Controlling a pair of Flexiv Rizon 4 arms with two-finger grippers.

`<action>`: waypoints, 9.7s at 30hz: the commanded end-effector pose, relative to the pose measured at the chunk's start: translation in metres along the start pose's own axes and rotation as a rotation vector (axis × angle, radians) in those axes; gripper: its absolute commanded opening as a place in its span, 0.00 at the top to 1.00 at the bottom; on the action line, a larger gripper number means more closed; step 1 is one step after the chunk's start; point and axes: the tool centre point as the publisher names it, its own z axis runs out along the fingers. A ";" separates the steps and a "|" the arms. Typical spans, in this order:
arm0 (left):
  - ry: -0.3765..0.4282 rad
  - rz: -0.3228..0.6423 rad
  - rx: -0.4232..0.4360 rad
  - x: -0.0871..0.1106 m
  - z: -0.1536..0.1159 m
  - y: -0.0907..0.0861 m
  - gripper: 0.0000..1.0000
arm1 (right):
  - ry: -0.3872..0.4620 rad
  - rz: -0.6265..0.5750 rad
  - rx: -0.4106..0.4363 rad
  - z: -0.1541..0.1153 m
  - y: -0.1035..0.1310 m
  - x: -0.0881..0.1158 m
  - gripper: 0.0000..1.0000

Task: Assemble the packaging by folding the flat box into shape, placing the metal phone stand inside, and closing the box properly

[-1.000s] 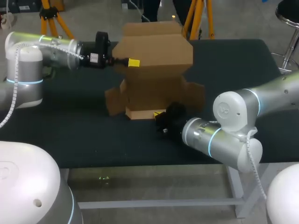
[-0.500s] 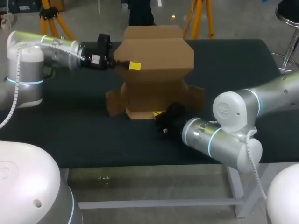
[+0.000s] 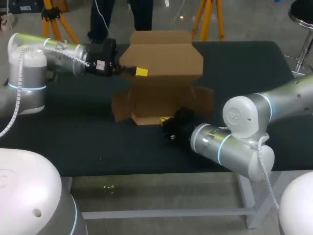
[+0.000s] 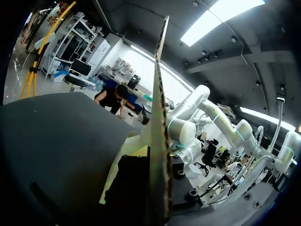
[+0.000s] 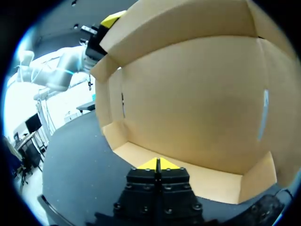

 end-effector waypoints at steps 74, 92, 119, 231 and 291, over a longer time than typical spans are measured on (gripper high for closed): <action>-0.010 0.193 -0.022 0.034 0.003 0.005 1.00 | -0.004 -0.001 -0.005 0.003 -0.005 0.000 1.00; 0.066 -0.050 0.001 0.026 0.001 0.007 1.00 | -0.004 -0.001 -0.005 0.003 -0.005 0.000 1.00; 0.016 -0.228 0.045 0.018 -0.002 0.009 1.00 | -0.004 -0.001 -0.005 0.003 -0.005 0.000 1.00; -0.118 0.145 0.001 -0.002 0.010 0.034 1.00 | -0.004 -0.001 -0.005 0.003 -0.005 0.000 1.00; -0.171 0.199 -0.017 0.006 0.013 0.030 1.00 | -0.004 -0.001 -0.005 0.003 -0.005 0.000 1.00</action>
